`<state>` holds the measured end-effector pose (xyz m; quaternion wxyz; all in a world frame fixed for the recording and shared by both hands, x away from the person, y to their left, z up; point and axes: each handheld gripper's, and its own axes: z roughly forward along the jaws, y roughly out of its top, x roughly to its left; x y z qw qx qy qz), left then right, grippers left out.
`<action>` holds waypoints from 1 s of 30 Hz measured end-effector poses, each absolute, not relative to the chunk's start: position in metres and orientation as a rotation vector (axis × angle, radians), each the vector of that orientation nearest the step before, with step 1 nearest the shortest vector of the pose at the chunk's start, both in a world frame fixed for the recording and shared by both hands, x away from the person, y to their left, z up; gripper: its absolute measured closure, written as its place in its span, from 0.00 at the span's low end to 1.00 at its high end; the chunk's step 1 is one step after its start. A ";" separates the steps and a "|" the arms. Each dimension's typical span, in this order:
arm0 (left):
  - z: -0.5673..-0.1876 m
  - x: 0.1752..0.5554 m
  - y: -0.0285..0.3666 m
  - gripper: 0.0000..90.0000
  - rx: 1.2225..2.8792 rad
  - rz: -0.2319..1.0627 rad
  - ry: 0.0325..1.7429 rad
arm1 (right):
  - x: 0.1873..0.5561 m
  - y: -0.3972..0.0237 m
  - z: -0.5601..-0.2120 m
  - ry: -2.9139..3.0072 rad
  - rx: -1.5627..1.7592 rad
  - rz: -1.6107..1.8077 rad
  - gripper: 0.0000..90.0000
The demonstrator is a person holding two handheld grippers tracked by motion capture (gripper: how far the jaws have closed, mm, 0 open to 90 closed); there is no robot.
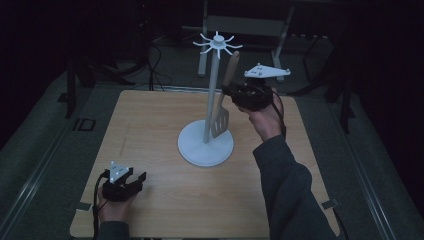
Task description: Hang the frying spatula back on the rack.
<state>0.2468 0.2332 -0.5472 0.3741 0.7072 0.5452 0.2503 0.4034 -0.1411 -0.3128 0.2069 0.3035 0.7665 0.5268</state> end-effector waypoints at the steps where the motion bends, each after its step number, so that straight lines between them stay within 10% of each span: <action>1: -0.547 0.247 0.233 0.52 1.812 0.641 1.395 | 0.404 -0.141 -0.312 2.136 0.846 1.467 0.83; 30: -0.547 0.247 0.233 0.52 1.808 0.641 1.397 | 0.416 -0.129 -0.308 2.164 0.863 1.441 0.83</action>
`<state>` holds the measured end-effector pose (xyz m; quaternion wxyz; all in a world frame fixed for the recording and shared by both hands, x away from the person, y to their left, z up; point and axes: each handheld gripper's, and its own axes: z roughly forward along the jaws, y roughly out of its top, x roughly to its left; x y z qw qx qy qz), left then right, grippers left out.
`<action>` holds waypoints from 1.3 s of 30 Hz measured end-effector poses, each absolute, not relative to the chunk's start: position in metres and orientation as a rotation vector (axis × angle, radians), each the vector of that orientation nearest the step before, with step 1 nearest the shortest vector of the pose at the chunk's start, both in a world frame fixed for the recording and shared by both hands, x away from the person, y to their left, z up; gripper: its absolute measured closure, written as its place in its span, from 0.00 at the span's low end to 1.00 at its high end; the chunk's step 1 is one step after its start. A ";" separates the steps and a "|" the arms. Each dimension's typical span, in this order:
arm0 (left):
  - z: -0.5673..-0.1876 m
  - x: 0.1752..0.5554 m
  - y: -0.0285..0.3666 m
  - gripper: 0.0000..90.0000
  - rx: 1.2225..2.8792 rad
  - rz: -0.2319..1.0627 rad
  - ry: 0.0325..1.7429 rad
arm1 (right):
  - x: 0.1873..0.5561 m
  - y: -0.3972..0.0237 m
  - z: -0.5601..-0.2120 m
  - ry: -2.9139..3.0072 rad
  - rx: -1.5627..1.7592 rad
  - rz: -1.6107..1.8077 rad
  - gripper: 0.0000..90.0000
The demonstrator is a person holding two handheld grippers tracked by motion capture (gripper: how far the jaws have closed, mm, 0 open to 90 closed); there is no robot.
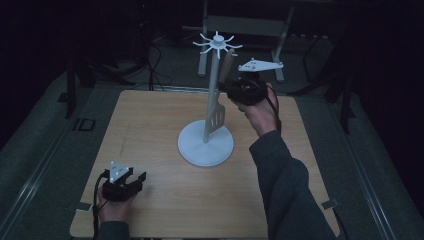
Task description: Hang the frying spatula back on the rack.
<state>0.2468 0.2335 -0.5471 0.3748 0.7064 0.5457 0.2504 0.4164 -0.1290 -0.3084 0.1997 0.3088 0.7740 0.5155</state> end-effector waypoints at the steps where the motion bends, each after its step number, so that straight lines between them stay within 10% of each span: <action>1: -0.547 0.247 0.234 0.52 1.810 0.642 1.396 | 0.417 -0.129 -0.309 2.165 0.866 1.440 0.83; 20: -0.547 0.247 0.234 0.52 1.808 0.644 1.395 | 0.415 -0.131 -0.315 2.157 0.875 1.450 0.81; 39: -0.547 0.247 0.233 0.52 1.813 0.643 1.394 | 0.410 -0.136 -0.315 2.131 0.875 1.405 0.45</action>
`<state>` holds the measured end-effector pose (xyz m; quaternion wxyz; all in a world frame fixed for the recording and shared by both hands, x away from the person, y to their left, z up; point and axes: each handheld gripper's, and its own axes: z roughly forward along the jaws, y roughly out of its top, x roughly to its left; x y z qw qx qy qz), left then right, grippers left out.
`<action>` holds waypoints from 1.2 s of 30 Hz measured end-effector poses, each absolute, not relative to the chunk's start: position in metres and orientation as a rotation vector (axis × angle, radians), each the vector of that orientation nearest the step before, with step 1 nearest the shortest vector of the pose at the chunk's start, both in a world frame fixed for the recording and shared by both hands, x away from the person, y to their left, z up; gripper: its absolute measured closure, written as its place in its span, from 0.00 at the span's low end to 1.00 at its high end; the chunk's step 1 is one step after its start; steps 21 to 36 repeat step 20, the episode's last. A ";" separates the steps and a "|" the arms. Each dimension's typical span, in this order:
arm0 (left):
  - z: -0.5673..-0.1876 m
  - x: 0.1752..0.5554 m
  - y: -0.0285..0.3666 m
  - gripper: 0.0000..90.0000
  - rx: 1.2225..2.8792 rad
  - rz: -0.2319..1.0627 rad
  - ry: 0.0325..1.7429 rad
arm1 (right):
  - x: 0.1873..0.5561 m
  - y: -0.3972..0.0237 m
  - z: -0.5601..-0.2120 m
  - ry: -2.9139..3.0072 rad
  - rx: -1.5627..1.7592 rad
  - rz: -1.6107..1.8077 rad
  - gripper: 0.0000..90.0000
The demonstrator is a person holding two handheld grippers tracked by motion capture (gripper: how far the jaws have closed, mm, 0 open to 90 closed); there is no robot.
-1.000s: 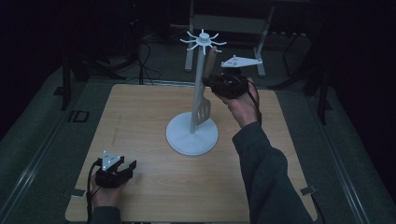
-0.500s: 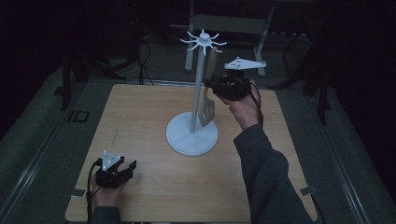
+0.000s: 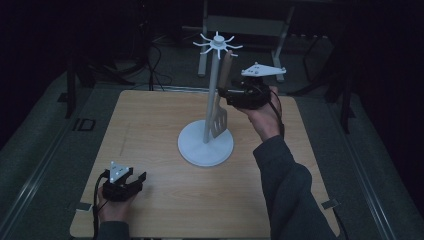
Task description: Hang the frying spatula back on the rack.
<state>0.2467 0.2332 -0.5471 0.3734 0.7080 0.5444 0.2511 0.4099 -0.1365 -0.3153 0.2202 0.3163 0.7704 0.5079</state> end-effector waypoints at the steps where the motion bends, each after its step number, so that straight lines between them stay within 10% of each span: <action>1: -0.547 0.247 0.233 0.52 1.813 0.644 1.394 | 0.410 -0.136 -0.315 2.129 0.874 1.399 0.43; 36: -0.548 0.247 0.232 0.52 1.813 0.644 1.396 | 0.388 -0.157 -0.341 2.157 0.891 1.323 0.33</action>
